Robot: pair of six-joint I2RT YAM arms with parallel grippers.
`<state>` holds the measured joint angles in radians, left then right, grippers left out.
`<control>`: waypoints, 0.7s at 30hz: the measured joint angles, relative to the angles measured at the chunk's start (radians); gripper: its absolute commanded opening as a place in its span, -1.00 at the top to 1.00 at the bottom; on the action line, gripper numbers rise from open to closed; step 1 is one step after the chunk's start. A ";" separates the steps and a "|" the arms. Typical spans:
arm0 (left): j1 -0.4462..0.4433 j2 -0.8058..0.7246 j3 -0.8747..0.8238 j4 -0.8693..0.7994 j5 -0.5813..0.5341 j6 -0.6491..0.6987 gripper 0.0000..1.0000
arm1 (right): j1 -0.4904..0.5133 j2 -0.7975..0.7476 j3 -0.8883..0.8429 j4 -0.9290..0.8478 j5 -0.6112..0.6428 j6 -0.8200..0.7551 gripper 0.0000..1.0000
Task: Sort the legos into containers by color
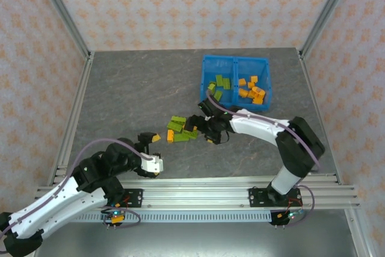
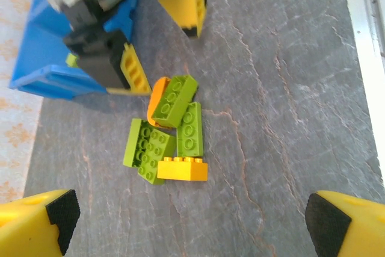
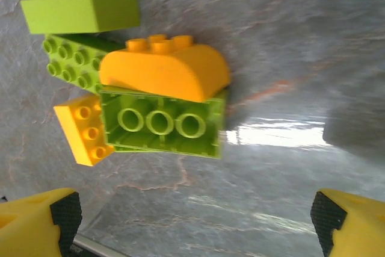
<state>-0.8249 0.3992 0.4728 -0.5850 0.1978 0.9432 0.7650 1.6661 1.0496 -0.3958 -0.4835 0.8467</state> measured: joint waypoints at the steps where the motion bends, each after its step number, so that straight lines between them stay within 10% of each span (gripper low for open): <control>1: 0.000 -0.021 -0.018 0.016 -0.004 0.000 -1.00 | 0.008 0.027 0.021 0.008 -0.003 0.006 -0.98; 8: 0.000 -0.063 -0.052 0.060 -0.041 0.002 -1.00 | 0.021 0.159 0.093 0.017 0.005 0.043 -0.97; 21: 0.018 -0.077 -0.100 0.111 -0.055 0.003 -1.00 | 0.061 0.236 0.183 -0.037 0.073 0.069 -0.25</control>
<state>-0.8074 0.3218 0.3733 -0.4744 0.1432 0.9459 0.8261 1.9018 1.2327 -0.4328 -0.4103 0.9157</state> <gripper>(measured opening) 0.998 0.660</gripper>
